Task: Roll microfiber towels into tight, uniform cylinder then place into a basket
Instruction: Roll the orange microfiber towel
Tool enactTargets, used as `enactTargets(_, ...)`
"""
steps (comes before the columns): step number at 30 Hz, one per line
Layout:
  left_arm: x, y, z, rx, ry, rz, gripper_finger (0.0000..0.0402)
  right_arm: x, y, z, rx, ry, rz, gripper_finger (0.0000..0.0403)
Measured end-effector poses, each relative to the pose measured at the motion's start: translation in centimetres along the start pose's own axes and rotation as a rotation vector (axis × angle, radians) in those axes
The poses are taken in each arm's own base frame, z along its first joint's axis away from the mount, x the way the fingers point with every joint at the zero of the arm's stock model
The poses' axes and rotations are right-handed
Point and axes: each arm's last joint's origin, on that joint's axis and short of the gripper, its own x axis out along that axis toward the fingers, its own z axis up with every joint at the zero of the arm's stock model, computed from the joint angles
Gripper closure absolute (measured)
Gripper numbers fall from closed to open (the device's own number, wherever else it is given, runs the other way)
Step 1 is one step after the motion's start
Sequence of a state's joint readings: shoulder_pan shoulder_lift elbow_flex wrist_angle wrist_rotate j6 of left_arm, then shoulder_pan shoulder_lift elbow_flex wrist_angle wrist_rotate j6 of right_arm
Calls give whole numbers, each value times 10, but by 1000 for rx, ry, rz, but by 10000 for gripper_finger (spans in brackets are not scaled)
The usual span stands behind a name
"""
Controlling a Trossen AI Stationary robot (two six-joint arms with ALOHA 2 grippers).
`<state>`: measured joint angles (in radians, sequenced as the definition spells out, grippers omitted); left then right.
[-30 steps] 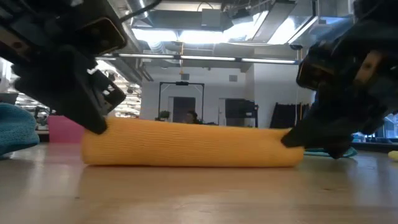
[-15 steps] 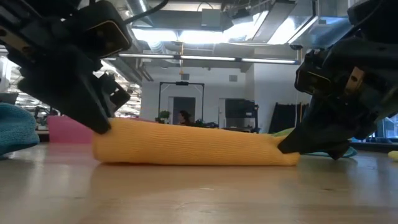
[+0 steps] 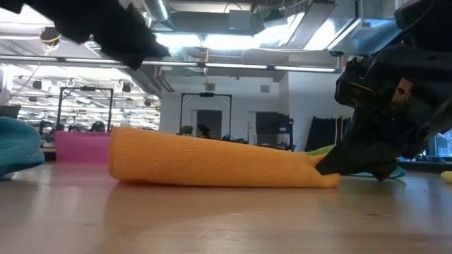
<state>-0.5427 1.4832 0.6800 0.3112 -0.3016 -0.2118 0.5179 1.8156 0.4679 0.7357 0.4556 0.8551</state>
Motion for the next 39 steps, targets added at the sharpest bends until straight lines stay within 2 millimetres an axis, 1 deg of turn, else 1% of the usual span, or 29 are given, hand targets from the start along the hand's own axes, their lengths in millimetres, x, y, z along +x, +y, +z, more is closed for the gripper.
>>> enactTargets(2,10,-8,2,25,9,-9,285,0,0,0,0,0,0,395)
enactTargets(6,40,-21,1,94,51,-8,286,0,0,0,1,0,0,395)
enactTargets(9,63,-23,-1,143,83,9,286,0,0,0,0,0,0,394)
enactTargets(12,81,-13,-3,143,128,58,286,0,0,0,0,1,0,394)
enactTargets(15,90,4,-6,112,181,112,286,0,0,0,0,1,0,394)
enactTargets(20,94,32,-13,10,269,198,286,0,0,0,-3,1,1,394)
enactTargets(25,93,40,-18,-21,327,231,286,0,1,0,-70,-3,15,384)
enactTargets(28,92,40,-20,-32,355,240,286,0,4,3,-153,-31,42,364)
enactTargets(31,91,39,-22,-27,371,240,286,-2,10,4,-237,-63,94,330)
enactTargets(34,90,38,-23,-20,383,238,286,-5,19,6,-292,-106,149,282)
enactTargets(39,90,38,-24,-18,396,240,286,-3,38,11,-427,-152,190,198)
